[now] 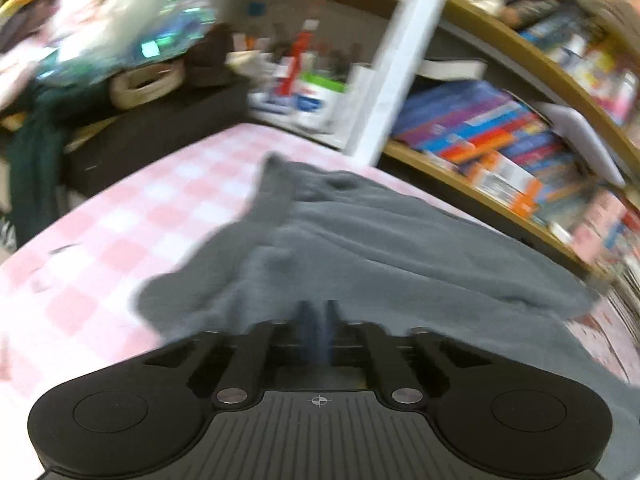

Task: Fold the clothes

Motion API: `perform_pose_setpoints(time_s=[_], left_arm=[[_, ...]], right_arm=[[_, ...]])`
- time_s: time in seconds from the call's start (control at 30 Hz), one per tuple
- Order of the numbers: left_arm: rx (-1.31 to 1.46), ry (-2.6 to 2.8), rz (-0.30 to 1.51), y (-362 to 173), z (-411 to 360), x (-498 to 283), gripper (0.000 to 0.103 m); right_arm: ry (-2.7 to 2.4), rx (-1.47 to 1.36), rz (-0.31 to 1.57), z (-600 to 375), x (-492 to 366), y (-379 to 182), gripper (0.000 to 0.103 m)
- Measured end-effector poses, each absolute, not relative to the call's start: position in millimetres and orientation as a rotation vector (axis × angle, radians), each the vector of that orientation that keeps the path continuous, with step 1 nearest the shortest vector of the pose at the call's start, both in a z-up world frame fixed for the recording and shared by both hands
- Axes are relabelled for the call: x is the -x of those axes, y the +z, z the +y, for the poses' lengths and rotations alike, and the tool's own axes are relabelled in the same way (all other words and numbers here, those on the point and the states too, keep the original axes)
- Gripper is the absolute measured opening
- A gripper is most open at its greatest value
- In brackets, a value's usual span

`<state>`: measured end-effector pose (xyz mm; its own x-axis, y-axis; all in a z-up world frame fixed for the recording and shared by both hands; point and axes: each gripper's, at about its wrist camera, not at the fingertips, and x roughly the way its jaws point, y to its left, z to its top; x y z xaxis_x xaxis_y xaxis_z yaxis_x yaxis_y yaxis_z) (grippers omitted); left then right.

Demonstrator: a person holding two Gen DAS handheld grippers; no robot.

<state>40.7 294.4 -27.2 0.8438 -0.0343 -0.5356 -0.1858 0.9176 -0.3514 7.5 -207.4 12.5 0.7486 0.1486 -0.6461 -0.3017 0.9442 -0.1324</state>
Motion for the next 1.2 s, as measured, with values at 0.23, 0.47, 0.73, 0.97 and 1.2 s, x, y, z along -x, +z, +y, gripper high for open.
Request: perform_pose_setpoints(time_s=[0.23, 0.47, 0.73, 0.97, 1.2], left_arm=[[0.405, 0.138, 0.497, -8.3, 312.0, -12.3, 0.007], [0.315, 0.209, 0.527, -4.4, 322.7, -3.2, 0.053], [0.278, 0.162, 0.598, -22.0, 308.3, -30.4, 0.055], [0.172, 0.175, 0.619, -20.1, 305.1, -37.3, 0.032], [0.203, 0.284, 0.603, -18.5, 328.2, -32.6, 0.032]], right_arm=[[0.204, 0.325, 0.643, -205.1, -26.8, 6.4, 0.007], [0.13, 0.377, 0.634, -208.9, -38.6, 2.5, 0.007], [0.148, 0.319, 0.64, -212.8, -35.4, 4.7, 0.007], [0.165, 0.294, 0.641, -211.0, -34.2, 4.9, 0.007], [0.258, 0.262, 0.627, -192.5, -32.2, 4.9, 0.008]])
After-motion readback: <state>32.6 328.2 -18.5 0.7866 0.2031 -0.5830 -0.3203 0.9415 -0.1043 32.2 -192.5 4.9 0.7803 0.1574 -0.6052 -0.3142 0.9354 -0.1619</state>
